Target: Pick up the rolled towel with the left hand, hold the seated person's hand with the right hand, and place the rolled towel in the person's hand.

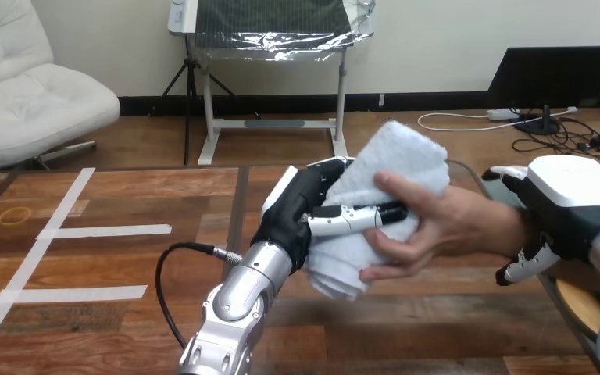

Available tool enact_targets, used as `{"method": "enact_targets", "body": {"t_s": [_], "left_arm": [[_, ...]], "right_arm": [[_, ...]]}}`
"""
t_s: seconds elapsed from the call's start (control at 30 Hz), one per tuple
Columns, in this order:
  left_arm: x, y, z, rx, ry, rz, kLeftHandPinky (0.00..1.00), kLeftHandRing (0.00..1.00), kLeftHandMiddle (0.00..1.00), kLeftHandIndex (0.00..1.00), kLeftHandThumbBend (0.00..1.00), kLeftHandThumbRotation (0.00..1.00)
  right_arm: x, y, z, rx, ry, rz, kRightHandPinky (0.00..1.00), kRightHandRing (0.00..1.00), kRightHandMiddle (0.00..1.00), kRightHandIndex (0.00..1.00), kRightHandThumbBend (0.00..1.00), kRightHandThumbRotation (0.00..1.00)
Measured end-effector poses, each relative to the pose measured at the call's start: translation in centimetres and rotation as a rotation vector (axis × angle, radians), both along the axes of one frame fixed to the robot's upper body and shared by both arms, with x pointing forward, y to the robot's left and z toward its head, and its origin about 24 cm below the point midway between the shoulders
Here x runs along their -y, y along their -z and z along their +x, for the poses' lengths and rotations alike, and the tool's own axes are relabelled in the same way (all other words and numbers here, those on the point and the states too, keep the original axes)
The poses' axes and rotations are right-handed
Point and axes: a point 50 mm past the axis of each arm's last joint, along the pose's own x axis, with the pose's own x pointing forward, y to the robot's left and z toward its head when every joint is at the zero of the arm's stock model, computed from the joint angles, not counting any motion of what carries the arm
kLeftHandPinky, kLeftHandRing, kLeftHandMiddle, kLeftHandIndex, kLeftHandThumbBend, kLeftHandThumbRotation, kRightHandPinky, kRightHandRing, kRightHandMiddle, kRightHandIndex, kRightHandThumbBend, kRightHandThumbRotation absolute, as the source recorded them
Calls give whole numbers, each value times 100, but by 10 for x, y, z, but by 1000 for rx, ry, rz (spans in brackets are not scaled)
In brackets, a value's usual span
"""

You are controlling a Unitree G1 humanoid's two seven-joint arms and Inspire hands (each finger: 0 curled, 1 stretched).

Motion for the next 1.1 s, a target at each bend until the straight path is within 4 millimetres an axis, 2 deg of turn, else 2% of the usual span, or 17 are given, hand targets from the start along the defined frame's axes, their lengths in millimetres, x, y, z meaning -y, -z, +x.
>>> {"method": "enact_targets", "body": {"t_s": [0.17,0.6,0.9,1.1], "left_arm": [[-3,-2,0,16,15,30,53,60,66,70,60,11],[-16,-12,-1,78,51,70,71,79,83,85,66,23],[-33,-19,-4,107,47,65,76,83,86,87,70,28],[-54,-19,-7,111,22,68,76,83,86,85,70,30]], "right_arm": [[-1,0,-1,1,-4,6,81,93,97,93,87,4],[-4,-2,-3,10,-19,9,87,97,98,93,86,3],[-7,-2,-6,14,-24,14,90,98,98,93,86,2],[-7,-3,-9,18,-19,27,90,98,98,93,86,2]]}}
